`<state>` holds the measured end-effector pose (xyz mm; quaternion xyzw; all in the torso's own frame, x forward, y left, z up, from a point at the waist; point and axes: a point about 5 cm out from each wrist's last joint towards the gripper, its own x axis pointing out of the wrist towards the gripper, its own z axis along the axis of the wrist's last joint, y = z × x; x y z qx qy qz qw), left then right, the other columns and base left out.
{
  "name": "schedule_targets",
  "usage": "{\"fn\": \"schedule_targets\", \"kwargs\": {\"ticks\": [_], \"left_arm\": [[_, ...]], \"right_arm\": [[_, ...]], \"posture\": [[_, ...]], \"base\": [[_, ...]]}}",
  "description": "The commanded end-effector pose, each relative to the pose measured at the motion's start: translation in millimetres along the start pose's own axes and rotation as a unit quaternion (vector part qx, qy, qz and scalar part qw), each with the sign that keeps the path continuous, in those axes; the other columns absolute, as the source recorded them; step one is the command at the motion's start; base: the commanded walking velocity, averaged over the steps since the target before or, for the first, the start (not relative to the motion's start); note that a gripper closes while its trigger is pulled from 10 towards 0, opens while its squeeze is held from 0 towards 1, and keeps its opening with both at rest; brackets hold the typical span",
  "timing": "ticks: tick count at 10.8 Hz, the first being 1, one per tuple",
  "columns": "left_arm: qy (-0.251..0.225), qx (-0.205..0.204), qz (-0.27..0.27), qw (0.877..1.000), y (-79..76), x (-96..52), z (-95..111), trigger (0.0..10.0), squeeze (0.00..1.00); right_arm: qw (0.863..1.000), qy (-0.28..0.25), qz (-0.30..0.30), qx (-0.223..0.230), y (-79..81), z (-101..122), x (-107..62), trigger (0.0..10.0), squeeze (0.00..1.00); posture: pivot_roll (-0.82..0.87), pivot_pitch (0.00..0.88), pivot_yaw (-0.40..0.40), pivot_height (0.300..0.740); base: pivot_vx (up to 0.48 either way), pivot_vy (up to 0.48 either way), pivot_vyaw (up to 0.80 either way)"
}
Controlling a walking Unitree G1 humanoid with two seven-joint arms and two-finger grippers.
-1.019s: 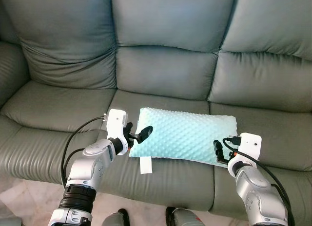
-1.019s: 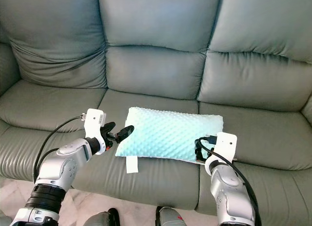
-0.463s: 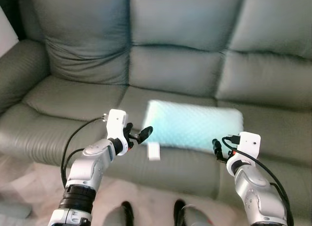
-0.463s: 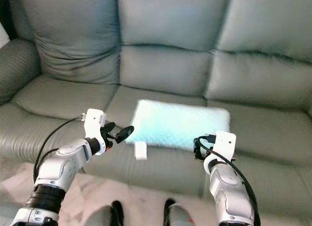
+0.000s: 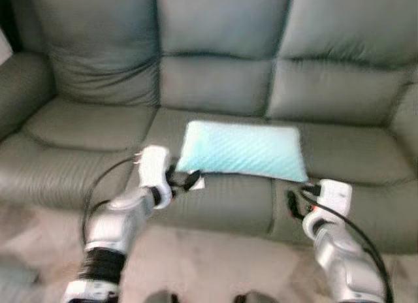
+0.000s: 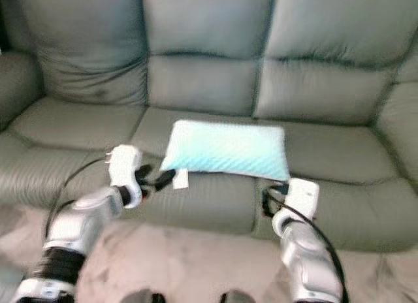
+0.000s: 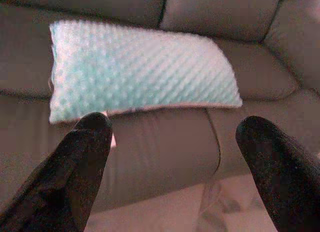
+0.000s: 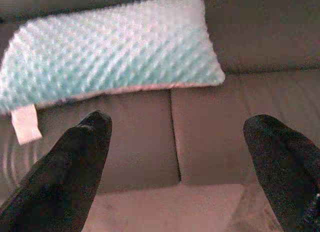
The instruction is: Move the pillow to the sofa
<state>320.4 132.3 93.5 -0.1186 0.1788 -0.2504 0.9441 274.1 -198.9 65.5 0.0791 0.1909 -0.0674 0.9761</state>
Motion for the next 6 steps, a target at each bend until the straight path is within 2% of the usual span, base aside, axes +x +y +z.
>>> {"fn": "schedule_targets", "kwargs": {"ticks": [1,2,3,4,5,6], "left_arm": [[-0.005,0.000,-0.011,1.000,-3.4,0.8,1.5,10.0,0.00],[-0.008,0.002,-0.009,1.000,-3.2,1.0,1.6,10.0,0.00],[-0.016,0.014,0.048,0.999,10.4,-0.1,0.4,10.0,0.00],[-0.046,0.003,0.166,0.985,40.9,-10.1,2.8,10.0,0.00],[-0.051,0.004,0.203,0.978,53.0,-18.3,0.0,10.0,0.00],[-0.058,-0.023,0.224,0.972,61.3,-26.5,-5.7,10.0,0.00]], "right_arm": [[1.000,0.002,-0.005,-0.001,-3.9,-0.7,-0.6,10.0,0.00],[1.000,0.001,-0.005,-0.001,-3.7,-0.7,-0.6,10.0,0.00],[0.999,-0.034,0.018,0.016,0.5,6.2,-0.4,10.0,0.00],[0.994,-0.086,0.066,0.025,11.9,18.1,-4.0,10.0,0.00],[0.993,-0.089,0.083,0.002,18.6,18.2,-3.9,10.0,0.00],[0.991,-0.087,0.097,-0.016,25.5,18.8,-2.4,10.0,0.00]], "posture": [[-0.21,0.161,0.012,0.740],[-0.21,0.160,0.012,0.740],[-0.21,0.158,0.013,0.740],[-0.20,0.155,0.012,0.740],[-0.19,0.149,0.007,0.740],[-0.18,0.144,-0.005,0.740]], "base": [[0.000,0.000,0.00],[0.000,0.000,0.00],[0.000,0.000,0.00],[0.000,0.000,0.00],[0.000,0.000,0.00],[0.000,0.000,0.00]]}}
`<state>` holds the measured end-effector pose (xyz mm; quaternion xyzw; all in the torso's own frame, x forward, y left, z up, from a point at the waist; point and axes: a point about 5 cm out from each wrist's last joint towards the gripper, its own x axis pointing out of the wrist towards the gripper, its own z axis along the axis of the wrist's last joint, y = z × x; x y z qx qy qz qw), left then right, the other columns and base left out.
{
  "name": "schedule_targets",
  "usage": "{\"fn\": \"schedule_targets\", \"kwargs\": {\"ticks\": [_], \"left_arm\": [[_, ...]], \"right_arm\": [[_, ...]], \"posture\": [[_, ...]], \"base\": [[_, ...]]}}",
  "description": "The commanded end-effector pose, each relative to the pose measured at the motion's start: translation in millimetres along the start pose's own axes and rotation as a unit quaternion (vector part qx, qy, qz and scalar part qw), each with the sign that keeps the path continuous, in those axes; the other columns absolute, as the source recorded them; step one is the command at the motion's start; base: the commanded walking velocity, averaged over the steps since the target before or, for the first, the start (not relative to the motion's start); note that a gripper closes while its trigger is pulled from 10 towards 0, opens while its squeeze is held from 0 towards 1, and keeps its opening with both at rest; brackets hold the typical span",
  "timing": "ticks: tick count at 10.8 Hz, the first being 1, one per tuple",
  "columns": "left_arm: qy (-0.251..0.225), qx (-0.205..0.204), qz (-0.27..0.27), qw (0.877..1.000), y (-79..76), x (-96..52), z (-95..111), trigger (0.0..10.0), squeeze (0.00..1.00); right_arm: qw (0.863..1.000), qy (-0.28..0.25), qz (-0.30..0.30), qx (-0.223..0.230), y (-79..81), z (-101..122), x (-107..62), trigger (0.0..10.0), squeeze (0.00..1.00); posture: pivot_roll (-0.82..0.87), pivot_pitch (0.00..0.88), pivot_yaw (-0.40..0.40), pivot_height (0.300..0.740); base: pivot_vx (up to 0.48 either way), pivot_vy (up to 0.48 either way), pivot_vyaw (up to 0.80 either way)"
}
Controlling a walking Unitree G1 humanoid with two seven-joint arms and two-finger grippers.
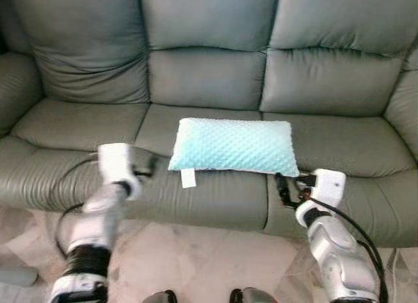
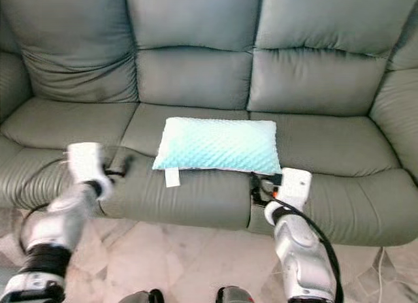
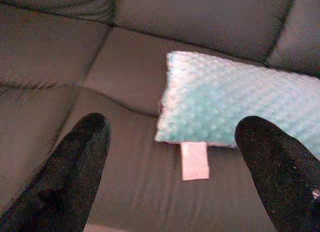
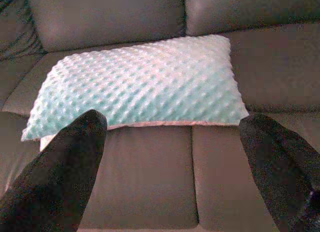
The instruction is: Move the pillow to the sofa
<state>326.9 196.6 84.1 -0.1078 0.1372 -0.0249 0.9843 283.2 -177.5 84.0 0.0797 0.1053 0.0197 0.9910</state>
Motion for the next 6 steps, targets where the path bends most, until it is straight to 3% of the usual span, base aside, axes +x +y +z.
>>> {"fn": "schedule_targets", "kwargs": {"ticks": [1,4,6], "left_arm": [[0.014,-0.024,0.021,0.999,9.0,-6.6,-14.5,10.0,0.00],[-0.018,-0.025,0.071,0.997,12.9,-16.2,-27.7,10.0,0.00],[-0.051,0.007,0.079,0.996,16.1,-26.1,-25.2,10.0,0.00]], "right_arm": [[1.000,-0.012,0.022,-0.018,6.8,5.9,1.9,10.0,0.00],[0.998,-0.011,0.059,-0.036,8.6,10.6,5.9,10.0,0.00],[0.996,-0.013,0.077,-0.041,13.1,13.2,10.4,10.0,0.00]], "posture": [[-0.17,0.139,-0.027,0.740],[-0.15,0.134,-0.086,0.740],[-0.13,0.131,-0.096,0.740]], "base": [[0.000,0.000,0.00],[0.000,0.000,0.00],[0.000,0.000,0.00]]}}
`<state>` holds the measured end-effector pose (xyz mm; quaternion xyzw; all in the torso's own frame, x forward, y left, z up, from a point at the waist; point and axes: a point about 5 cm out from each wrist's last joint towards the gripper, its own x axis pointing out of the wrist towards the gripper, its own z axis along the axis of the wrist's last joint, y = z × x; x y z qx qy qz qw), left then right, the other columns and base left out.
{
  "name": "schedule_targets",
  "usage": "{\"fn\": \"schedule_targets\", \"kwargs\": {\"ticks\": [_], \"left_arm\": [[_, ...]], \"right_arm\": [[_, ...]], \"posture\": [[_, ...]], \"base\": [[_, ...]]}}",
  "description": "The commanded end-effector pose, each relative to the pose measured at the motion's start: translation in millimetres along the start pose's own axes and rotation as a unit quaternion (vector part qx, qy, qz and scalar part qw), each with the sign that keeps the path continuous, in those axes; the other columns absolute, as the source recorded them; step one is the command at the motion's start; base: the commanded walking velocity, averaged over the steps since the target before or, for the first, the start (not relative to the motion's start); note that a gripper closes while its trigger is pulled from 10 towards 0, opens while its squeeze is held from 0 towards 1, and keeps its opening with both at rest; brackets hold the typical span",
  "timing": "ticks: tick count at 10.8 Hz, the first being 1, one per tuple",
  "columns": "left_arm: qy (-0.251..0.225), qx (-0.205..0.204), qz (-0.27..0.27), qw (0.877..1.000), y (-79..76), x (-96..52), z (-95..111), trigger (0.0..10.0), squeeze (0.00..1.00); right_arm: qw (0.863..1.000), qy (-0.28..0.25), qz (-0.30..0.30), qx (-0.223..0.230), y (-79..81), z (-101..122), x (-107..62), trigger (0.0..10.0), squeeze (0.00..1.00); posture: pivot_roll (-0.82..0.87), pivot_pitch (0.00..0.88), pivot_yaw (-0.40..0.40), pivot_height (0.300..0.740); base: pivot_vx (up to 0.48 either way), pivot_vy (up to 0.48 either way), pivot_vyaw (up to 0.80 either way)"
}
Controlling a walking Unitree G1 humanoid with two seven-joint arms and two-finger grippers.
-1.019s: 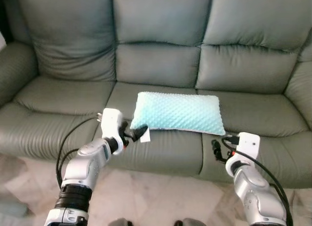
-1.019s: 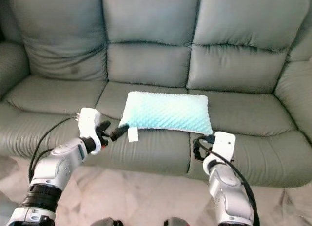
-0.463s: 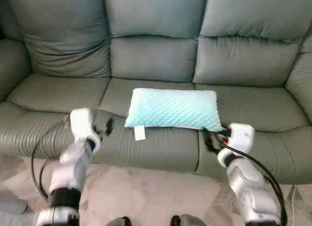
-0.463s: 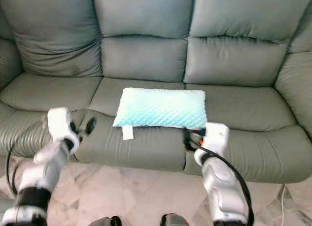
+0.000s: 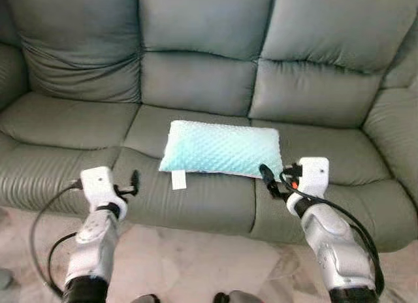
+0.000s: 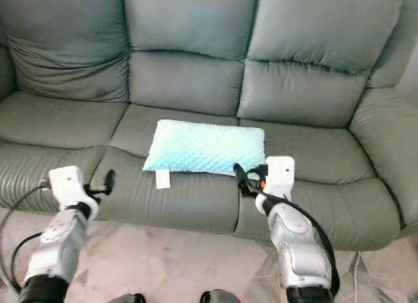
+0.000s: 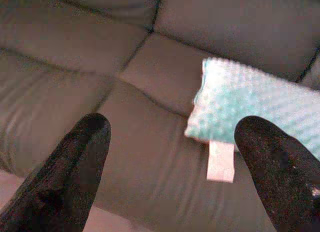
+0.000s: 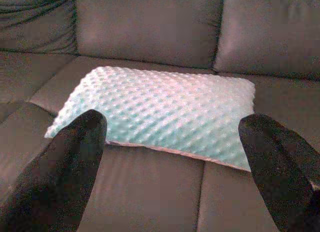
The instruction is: Move the pillow to the sofa
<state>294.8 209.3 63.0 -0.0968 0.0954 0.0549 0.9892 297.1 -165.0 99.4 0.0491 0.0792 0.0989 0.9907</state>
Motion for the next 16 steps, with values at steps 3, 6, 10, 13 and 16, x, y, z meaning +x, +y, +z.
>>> {"fn": "schedule_targets", "kwargs": {"ticks": [3,6,10,13,16], "left_arm": [[-0.068,0.118,-0.045,0.990,0.2,-14.0,23.3,10.0,0.00],[-0.083,0.148,-0.077,0.982,13.5,-13.2,40.8,10.0,0.00],[0.000,0.158,-0.194,0.968,2.8,-9.6,27.7,10.0,0.00],[0.017,0.161,-0.192,0.968,16.6,-18.9,36.9,10.0,0.00],[0.040,0.215,-0.206,0.954,43.0,-56.9,38.1,10.0,0.00]], "right_arm": [[0.997,-0.042,-0.056,0.015,-10.8,-1.3,-14.3,10.0,0.00],[0.991,-0.020,-0.119,0.055,-20.5,-27.6,-48.4,10.0,0.00],[0.993,-0.026,-0.098,0.061,-10.8,-24.8,-54.8,10.0,0.00],[0.996,-0.036,-0.074,0.033,-7.2,-11.6,-69.8,10.0,0.00],[0.998,-0.044,-0.046,-0.023,-18.4,20.3,-86.8,10.0,0.00]], "posture": [[-0.12,0.135,-0.061,0.740],[-0.14,0.145,-0.012,0.740],[-0.17,0.160,-0.004,0.740],[-0.18,0.177,0.007,0.740],[-0.15,0.180,0.027,0.740]], "base": [[0.000,0.000,0.00],[0.000,0.000,0.00],[0.000,0.000,0.00],[0.000,0.000,0.00],[0.000,0.000,0.00]]}}
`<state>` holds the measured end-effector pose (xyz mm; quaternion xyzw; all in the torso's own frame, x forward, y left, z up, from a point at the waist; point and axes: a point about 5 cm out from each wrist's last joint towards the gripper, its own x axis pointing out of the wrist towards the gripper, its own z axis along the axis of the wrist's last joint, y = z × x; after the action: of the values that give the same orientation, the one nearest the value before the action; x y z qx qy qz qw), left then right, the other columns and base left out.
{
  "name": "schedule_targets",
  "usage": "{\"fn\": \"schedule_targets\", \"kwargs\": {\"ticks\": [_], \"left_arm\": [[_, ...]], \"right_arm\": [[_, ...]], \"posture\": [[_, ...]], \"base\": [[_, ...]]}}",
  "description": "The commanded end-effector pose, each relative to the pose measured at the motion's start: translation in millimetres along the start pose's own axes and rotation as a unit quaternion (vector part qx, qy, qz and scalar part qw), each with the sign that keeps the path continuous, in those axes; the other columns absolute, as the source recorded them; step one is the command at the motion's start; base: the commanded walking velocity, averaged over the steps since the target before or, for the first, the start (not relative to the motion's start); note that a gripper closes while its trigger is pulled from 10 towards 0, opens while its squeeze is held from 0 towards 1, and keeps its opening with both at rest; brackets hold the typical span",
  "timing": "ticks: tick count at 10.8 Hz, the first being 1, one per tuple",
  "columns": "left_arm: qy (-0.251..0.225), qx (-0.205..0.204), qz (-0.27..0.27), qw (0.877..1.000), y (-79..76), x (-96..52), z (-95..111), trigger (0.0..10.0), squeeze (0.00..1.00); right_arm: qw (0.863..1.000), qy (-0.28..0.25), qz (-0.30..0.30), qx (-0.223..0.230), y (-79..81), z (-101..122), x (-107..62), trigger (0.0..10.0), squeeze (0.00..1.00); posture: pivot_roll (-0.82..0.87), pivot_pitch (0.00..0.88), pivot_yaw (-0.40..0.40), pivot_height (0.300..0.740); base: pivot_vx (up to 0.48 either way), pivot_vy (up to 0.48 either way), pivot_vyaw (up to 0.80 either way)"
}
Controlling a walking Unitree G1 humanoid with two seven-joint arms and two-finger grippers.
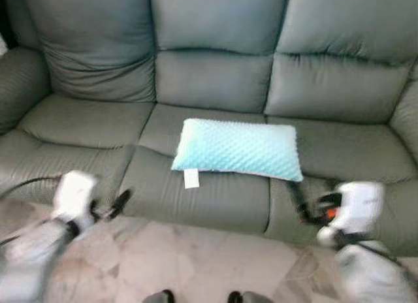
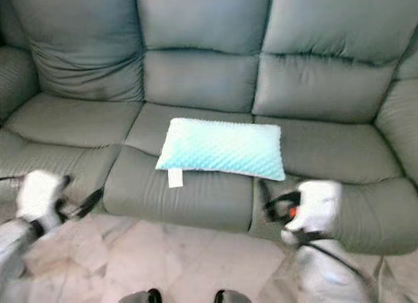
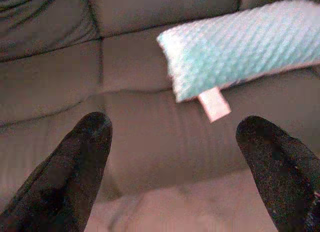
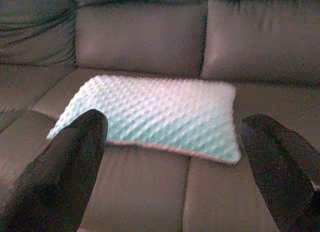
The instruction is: Move the pillow to the sofa
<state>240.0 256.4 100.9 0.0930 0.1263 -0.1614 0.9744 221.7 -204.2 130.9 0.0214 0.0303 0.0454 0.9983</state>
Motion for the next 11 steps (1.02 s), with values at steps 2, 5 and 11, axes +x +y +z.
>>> {"fn": "schedule_targets", "kwargs": {"ticks": [2,5,11], "left_arm": [[-0.002,-0.043,0.008,0.999,-10.1,-0.1,4.0,10.0,0.00],[-0.023,-0.066,0.013,0.997,-28.0,25.2,10.6,10.0,0.00],[-0.119,-0.054,0.205,0.970,-13.0,12.7,19.9,10.0,0.00]], "right_arm": [[1.000,-0.008,-0.021,0.005,2.7,6.3,-10.7,10.0,0.00],[0.993,0.017,-0.101,0.050,12.1,-16.9,-15.7,10.0,0.00],[0.996,-0.014,-0.090,0.007,21.3,-5.6,3.9,10.0,0.00]], "posture": [[-0.16,0.174,0.016,0.740],[-0.17,0.177,0.016,0.740],[-0.16,0.159,-0.018,0.740]], "base": [[0.000,0.000,0.00],[0.000,0.000,0.00],[0.000,0.000,0.00]]}}
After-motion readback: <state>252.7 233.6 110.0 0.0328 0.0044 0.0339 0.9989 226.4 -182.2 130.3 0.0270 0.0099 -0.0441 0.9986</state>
